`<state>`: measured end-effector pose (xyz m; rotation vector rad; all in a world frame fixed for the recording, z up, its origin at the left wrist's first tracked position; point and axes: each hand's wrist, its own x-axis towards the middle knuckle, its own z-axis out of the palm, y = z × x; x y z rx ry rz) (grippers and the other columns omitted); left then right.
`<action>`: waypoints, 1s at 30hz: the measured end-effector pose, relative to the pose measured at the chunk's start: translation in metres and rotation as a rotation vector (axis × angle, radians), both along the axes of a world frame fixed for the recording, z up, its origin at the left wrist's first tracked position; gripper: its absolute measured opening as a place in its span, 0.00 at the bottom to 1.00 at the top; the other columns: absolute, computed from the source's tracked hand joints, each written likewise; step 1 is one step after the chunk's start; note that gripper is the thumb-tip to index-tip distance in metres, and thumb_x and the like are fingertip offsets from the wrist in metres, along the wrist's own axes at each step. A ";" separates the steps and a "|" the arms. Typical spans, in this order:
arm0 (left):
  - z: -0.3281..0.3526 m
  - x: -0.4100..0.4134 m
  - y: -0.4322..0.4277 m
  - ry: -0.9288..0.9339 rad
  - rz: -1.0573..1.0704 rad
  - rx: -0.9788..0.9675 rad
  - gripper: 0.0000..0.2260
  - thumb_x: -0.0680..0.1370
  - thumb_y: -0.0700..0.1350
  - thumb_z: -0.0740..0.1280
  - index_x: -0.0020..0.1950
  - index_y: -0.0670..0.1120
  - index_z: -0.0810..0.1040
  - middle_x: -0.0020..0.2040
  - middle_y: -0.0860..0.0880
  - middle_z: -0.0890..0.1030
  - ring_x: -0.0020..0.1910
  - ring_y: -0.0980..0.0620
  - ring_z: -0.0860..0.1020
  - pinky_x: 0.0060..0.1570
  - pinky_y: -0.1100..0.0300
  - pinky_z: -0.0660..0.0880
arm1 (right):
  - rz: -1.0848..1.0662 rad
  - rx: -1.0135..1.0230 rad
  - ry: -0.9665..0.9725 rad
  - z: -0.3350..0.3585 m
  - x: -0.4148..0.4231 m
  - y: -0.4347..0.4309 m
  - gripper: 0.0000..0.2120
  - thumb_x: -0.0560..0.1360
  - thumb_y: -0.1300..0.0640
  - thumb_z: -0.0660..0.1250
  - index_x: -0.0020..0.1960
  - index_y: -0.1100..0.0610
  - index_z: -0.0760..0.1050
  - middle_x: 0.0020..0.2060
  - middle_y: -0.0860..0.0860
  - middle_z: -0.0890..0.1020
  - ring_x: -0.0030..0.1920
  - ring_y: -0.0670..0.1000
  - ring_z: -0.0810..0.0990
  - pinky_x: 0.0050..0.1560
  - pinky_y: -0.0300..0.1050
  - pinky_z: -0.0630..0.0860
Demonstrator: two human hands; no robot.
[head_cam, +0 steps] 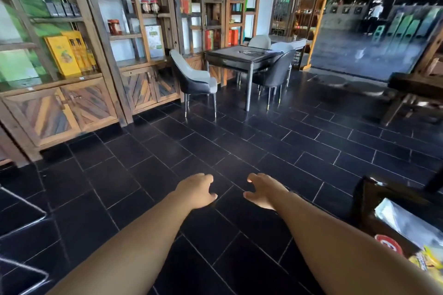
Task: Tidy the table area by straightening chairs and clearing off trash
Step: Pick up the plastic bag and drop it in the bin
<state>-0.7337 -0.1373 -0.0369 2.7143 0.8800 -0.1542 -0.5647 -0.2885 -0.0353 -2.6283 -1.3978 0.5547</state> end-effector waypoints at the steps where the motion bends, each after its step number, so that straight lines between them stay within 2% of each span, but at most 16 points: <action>1: 0.003 0.016 0.022 -0.004 -0.019 0.004 0.23 0.79 0.57 0.65 0.71 0.49 0.69 0.63 0.52 0.74 0.60 0.49 0.75 0.55 0.53 0.73 | -0.018 0.007 0.013 0.001 0.010 0.020 0.24 0.79 0.45 0.64 0.72 0.54 0.67 0.67 0.52 0.73 0.65 0.55 0.75 0.61 0.51 0.75; 5: 0.015 0.075 0.100 -0.003 -0.093 0.015 0.22 0.78 0.57 0.65 0.69 0.49 0.71 0.62 0.52 0.74 0.58 0.50 0.76 0.50 0.55 0.72 | -0.094 0.011 0.043 0.007 0.052 0.089 0.27 0.79 0.44 0.64 0.75 0.53 0.65 0.70 0.51 0.71 0.68 0.54 0.73 0.63 0.49 0.73; 8: 0.018 0.116 0.146 -0.001 -0.135 0.004 0.23 0.78 0.58 0.65 0.69 0.50 0.71 0.67 0.51 0.72 0.61 0.48 0.76 0.51 0.54 0.72 | -0.166 0.041 0.070 0.008 0.083 0.123 0.28 0.79 0.43 0.64 0.76 0.52 0.64 0.70 0.51 0.71 0.67 0.54 0.74 0.64 0.50 0.74; 13: 0.013 0.180 0.185 0.036 -0.239 -0.002 0.22 0.78 0.58 0.65 0.69 0.49 0.71 0.62 0.52 0.74 0.58 0.49 0.76 0.53 0.53 0.74 | -0.289 0.038 0.085 0.006 0.134 0.146 0.28 0.79 0.43 0.64 0.75 0.53 0.65 0.70 0.53 0.73 0.66 0.55 0.75 0.63 0.50 0.74; 17: 0.011 0.240 0.200 0.047 -0.308 0.002 0.23 0.79 0.57 0.65 0.71 0.49 0.69 0.64 0.51 0.74 0.60 0.48 0.76 0.53 0.53 0.74 | -0.361 0.045 0.066 0.006 0.183 0.151 0.27 0.79 0.43 0.64 0.75 0.53 0.66 0.68 0.52 0.74 0.64 0.54 0.76 0.60 0.50 0.76; 22: 0.009 0.331 0.200 0.041 -0.393 0.023 0.22 0.79 0.57 0.65 0.70 0.49 0.69 0.63 0.52 0.74 0.58 0.48 0.76 0.52 0.52 0.75 | -0.424 0.042 0.048 -0.004 0.260 0.142 0.27 0.79 0.43 0.65 0.74 0.54 0.66 0.66 0.52 0.74 0.62 0.54 0.77 0.59 0.50 0.76; 26: 0.009 0.419 0.194 0.046 -0.463 0.040 0.23 0.79 0.56 0.65 0.72 0.49 0.68 0.65 0.51 0.73 0.62 0.48 0.75 0.52 0.54 0.73 | -0.473 0.078 0.032 -0.012 0.341 0.130 0.28 0.78 0.42 0.66 0.73 0.54 0.68 0.65 0.53 0.76 0.62 0.56 0.77 0.59 0.51 0.76; 30: 0.011 0.511 0.183 0.066 -0.527 0.042 0.22 0.79 0.56 0.65 0.70 0.49 0.69 0.61 0.51 0.74 0.60 0.47 0.75 0.51 0.54 0.72 | -0.555 0.090 0.031 -0.014 0.423 0.105 0.26 0.77 0.42 0.66 0.69 0.54 0.70 0.62 0.54 0.77 0.61 0.57 0.77 0.58 0.51 0.76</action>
